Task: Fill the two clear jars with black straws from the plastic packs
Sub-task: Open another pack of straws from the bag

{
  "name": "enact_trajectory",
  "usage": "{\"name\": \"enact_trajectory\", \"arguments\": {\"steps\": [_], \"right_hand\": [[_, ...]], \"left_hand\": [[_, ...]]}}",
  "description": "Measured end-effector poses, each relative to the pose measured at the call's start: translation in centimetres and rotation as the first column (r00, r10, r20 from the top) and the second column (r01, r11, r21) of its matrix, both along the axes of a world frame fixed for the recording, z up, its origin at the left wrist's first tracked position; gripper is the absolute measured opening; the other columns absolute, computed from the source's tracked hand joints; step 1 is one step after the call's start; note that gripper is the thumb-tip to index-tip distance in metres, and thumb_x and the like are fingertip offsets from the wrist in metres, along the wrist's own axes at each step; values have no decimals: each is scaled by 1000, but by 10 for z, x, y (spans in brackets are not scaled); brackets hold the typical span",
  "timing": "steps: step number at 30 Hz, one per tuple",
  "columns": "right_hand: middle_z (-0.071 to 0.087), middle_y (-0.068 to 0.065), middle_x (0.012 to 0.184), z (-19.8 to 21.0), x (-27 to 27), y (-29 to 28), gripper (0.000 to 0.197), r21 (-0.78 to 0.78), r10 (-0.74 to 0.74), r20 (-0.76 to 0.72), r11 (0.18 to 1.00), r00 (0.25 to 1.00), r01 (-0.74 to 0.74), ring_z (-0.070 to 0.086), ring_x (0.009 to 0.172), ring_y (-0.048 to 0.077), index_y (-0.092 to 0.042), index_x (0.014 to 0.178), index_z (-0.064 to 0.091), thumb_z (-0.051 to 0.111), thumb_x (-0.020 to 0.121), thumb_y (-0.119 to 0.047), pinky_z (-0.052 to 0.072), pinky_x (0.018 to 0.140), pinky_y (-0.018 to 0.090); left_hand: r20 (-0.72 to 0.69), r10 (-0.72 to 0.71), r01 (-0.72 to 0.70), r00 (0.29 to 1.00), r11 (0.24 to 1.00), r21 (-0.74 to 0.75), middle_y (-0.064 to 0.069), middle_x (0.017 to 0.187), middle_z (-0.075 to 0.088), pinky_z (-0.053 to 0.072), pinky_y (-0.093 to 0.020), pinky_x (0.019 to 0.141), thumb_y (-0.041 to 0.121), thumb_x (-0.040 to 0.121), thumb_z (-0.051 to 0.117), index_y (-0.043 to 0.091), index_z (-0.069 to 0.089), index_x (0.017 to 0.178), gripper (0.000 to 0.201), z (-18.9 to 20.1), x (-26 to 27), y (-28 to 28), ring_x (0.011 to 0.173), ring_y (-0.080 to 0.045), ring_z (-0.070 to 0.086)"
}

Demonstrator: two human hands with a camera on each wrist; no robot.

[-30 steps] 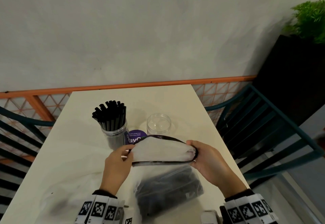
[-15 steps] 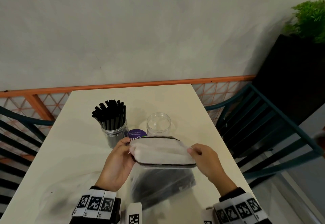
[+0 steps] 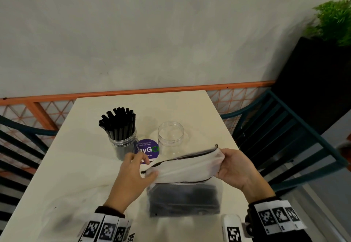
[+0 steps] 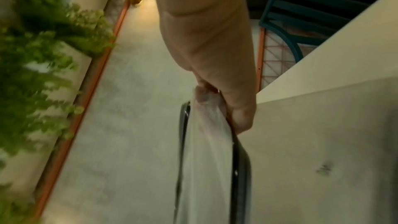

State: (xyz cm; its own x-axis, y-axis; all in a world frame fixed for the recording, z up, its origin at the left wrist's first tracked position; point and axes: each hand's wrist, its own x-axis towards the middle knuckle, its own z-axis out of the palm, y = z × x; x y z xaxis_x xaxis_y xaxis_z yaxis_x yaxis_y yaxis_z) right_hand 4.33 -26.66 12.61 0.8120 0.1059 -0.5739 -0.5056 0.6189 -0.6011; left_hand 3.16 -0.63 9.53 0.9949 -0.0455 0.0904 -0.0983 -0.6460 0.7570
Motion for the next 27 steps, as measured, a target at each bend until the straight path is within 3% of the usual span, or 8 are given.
{"name": "enact_trajectory", "arguments": {"steps": [4,7,10,14,17,20,23,27], "right_hand": [[66,14,77,-4,-7,18,28,-105,45,29,994,999,-42,61,73,26,-1,87,61,33,89,-8,49,71,36],[66,12,108,-12,-12,32,39,-194,93,151,979,984,-63,59,106,27,-4,111,60,32,100,-28,41,102,41],[62,0,105,-13,-18,38,31,-305,313,262,924,913,-230,56,105,16,-9,104,58,51,87,-34,39,99,32],[41,-5,130,-26,-25,32,64,-689,704,147,577,695,-439,40,123,9,-31,128,39,70,73,-33,36,105,27],[54,0,126,-29,-24,29,34,-861,697,109,423,709,-283,51,115,11,-24,124,51,51,92,-36,41,105,33],[71,5,106,-30,-19,24,40,-831,507,124,523,853,-190,65,99,19,-14,101,71,36,98,-35,48,95,38],[71,5,102,-25,-13,12,37,-579,307,115,794,945,-187,65,95,21,-5,105,67,38,99,-28,52,83,32],[65,5,90,-13,-10,-6,24,-155,46,-5,987,999,-47,58,81,17,-3,111,59,45,95,-14,45,72,27]], "left_hand": [[52,128,-125,990,991,-50,-3,79,59,41,-16,58,17,81,67,20,57,75,11,2,5,-6,65,-10,55],[-134,123,-154,983,954,-257,-10,82,67,54,-30,71,12,87,57,13,66,79,12,-1,5,-17,71,-21,64],[-378,-16,-229,926,772,-593,-10,80,65,53,-28,70,6,91,49,7,66,81,20,7,4,-25,73,-19,60],[-559,-232,-407,796,479,-778,-11,92,63,50,-31,69,10,93,41,4,62,97,22,12,9,-22,79,-19,57],[-608,-299,-487,735,391,-781,-19,111,63,52,-35,73,18,96,36,-3,56,117,36,11,10,-17,96,-27,61],[-599,-342,-518,724,302,-800,-13,89,73,58,-29,57,18,96,34,0,59,111,34,9,8,-15,75,-23,71],[-558,-363,-512,746,224,-829,-12,86,74,59,-32,59,18,90,41,3,63,105,31,10,6,-13,72,-23,71],[-487,-340,-400,804,297,-867,-10,85,74,59,-28,59,19,83,57,4,69,96,23,10,2,-10,73,-17,71]]}}
